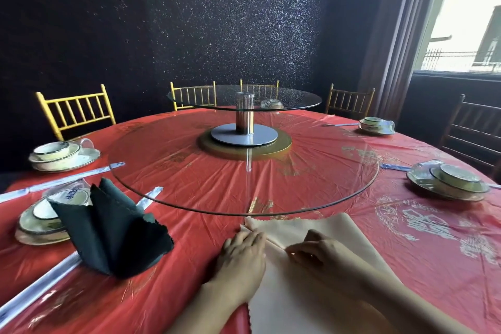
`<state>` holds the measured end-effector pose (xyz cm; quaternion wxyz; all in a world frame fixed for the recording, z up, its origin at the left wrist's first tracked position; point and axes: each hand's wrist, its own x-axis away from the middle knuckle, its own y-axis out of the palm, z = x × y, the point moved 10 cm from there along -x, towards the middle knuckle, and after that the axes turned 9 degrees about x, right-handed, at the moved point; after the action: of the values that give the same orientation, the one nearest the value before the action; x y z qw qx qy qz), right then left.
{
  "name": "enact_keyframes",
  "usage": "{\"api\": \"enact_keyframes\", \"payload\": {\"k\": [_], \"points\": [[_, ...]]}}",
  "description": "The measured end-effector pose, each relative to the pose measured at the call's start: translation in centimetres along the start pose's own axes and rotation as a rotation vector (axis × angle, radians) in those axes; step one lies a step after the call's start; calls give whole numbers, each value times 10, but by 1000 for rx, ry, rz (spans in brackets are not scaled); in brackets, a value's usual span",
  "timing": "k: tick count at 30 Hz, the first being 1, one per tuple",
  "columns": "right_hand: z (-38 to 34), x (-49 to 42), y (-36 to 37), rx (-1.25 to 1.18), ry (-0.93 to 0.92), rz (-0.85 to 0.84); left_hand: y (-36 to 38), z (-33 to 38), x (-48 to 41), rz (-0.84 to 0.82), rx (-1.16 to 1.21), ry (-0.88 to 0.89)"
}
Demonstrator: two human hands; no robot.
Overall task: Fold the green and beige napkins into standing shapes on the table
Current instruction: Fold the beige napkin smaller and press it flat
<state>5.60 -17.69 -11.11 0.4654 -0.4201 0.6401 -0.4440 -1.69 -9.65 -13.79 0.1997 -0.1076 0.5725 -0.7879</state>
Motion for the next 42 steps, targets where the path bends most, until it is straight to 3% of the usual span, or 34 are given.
{"api": "enact_keyframes", "payload": {"k": [4,8,12,20,22,26,29,42], "points": [[7,11,1,-31,58,37,-10,6,0,46,5,9],[5,21,6,141,59,66,-8,4,-2,90,-11,12],[-3,34,-3,276,52,208,-11,2,0,102,-2,8],[7,52,16,315,163,187,-14,10,-8,92,-84,-2],[5,51,15,313,166,195,-13,31,-14,165,-28,93],[3,51,16,278,178,157,9,74,-22,86,64,240],[5,52,15,318,200,124,36,61,-23,-102,29,156],[48,99,8,520,398,-85,33,63,-18,-26,-56,159]]}}
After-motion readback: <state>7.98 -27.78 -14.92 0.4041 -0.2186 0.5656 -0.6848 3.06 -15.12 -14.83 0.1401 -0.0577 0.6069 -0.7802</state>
